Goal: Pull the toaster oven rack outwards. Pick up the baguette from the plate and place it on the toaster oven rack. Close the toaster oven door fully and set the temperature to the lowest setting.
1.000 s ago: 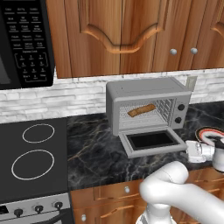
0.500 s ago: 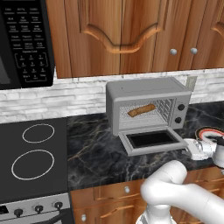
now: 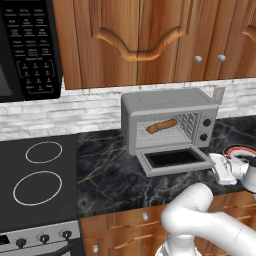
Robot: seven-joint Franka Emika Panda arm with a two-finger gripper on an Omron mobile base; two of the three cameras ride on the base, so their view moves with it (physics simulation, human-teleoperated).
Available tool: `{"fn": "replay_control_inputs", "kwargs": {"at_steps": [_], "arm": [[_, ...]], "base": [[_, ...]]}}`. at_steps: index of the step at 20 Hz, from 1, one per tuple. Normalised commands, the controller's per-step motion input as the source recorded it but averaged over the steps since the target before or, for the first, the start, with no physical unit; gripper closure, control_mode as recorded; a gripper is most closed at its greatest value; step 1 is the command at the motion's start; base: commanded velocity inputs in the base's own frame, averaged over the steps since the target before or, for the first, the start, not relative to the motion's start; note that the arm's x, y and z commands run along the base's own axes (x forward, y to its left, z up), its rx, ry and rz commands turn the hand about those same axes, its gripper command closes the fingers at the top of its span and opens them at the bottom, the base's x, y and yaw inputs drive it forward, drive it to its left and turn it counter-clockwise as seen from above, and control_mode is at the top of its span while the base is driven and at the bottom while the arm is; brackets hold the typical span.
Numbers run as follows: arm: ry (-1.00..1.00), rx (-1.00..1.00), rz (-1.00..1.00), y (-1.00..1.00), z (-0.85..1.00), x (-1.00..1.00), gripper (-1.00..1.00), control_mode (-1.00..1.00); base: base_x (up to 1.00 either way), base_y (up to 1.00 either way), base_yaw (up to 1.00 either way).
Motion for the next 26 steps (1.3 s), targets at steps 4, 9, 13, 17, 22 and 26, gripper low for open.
{"fn": "replay_control_inputs", "kwargs": {"at_steps": [4, 9, 13, 17, 22, 26], "arm": [[-0.31, 0.08, -0.12, 1.0, 0.86, 0.0, -1.0, -1.0], [-0.25, 0.05, -0.14, 1.0, 0.8, 0.04, -1.0, -1.0], [-0.29, 0.03, -0.2, 1.0, 0.86, 0.06, -1.0, -1.0], [-0.4, 0.0, -0.38, 1.0, 0.72, 0.13, -1.0, -1.0], [-0.44, 0.0, -0.45, 1.0, 0.77, 0.19, -1.0, -1.0], [-0.46, -0.02, -0.48, 1.0, 0.71, 0.34, -1.0, -1.0]], "base": [[0.0, 0.0, 0.0], [0.0, 0.0, 0.0], [0.0, 0.0, 0.0], [0.0, 0.0, 0.0], [0.0, 0.0, 0.0], [0.0, 0.0, 0.0]]}}
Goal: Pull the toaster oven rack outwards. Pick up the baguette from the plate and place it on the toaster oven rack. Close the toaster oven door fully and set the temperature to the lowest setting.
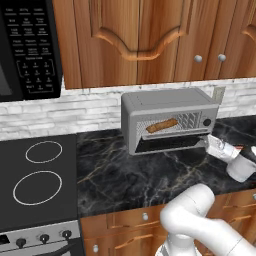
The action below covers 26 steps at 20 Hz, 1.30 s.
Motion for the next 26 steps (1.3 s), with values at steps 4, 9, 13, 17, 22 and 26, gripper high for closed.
{"fn": "replay_control_inputs", "kwargs": {"at_steps": [4, 9, 13, 17, 22, 26], "arm": [[-0.45, -0.03, -0.5, 1.0, 0.64, 0.4, -1.0, -1.0], [-0.34, 0.0, -0.52, 1.0, 0.44, 0.6, -1.0, -1.0], [-0.03, 0.0, -0.47, 0.52, 0.54, 0.45, -1.0, -1.0], [0.22, 0.0, -0.29, 0.13, 0.64, 0.43, -1.0, -1.0], [0.25, 0.0, -0.2, 0.08, 0.36, 0.38, -1.0, -1.0], [0.1, 0.0, -0.08, 0.05, 0.01, 0.2, -1.0, -1.0]], "base": [[0.0, 0.0, 0.0], [0.0, 0.0, 0.0], [0.0, 0.0, 0.0], [0.0, 0.0, 0.0], [0.0, 0.0, 0.0], [0.0, 0.0, 0.0]]}}
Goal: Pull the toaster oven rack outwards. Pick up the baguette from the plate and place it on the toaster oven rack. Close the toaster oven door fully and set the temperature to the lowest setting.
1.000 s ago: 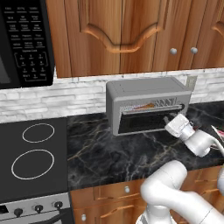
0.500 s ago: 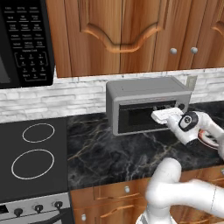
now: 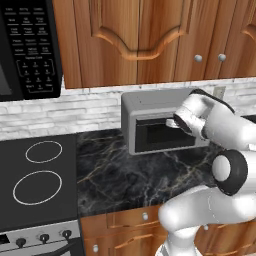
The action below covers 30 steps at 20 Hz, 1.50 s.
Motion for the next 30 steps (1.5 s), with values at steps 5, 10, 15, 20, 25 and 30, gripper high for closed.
{"fn": "replay_control_inputs", "kwargs": {"at_steps": [5, 10, 15, 20, 25, 30], "arm": [[-0.12, 0.02, -0.01, -0.07, 0.0, -0.26, -1.0, -1.0], [-0.28, 0.1, -0.04, -0.26, 0.02, -0.49, -1.0, -1.0], [-0.22, 0.19, 0.0, -0.38, 0.46, -0.62, -1.0, -1.0], [-0.04, 0.21, 0.0, -0.3, 0.38, -0.73, -1.0, -1.0], [0.0, 0.18, 0.0, -0.28, 0.24, -0.86, -1.0, -1.0], [0.06, 0.15, 0.0, -0.32, 0.31, -0.81, -1.0, -1.0]], "base": [[0.0, 0.0, 0.0], [0.0, 0.0, 0.0], [0.0, 0.0, 0.0], [0.0, 0.0, 0.0], [0.0, 0.0, 0.0], [0.0, 0.0, 0.0]]}}
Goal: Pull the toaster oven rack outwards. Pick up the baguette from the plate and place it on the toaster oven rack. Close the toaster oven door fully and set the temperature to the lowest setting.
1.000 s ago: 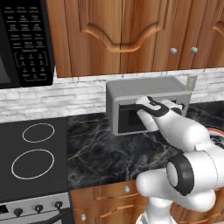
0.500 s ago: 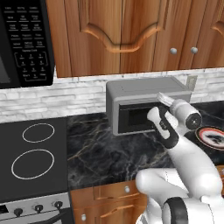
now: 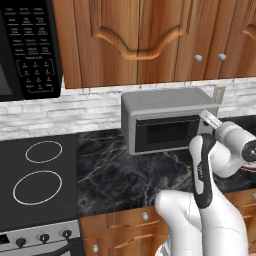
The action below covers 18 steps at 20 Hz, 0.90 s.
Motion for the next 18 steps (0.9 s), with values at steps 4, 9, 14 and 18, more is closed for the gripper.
{"fn": "replay_control_inputs", "kwargs": {"at_steps": [4, 9, 14, 18], "arm": [[0.06, 0.06, -0.01, -0.32, 0.16, -0.54, -1.0, -1.0], [0.0, 0.0, -0.02, -0.01, 0.0, -0.14, -1.0, -1.0], [0.0, -0.15, 0.0, -0.11, -0.03, 0.0, -1.0, -1.0], [0.02, -0.24, 0.0, -0.13, -0.16, 0.04, -1.0, -1.0]], "base": [[0.0, 0.0, 0.0], [0.0, 0.0, 0.0], [0.0, 0.0, 0.0], [0.0, 0.0, 0.0]]}}
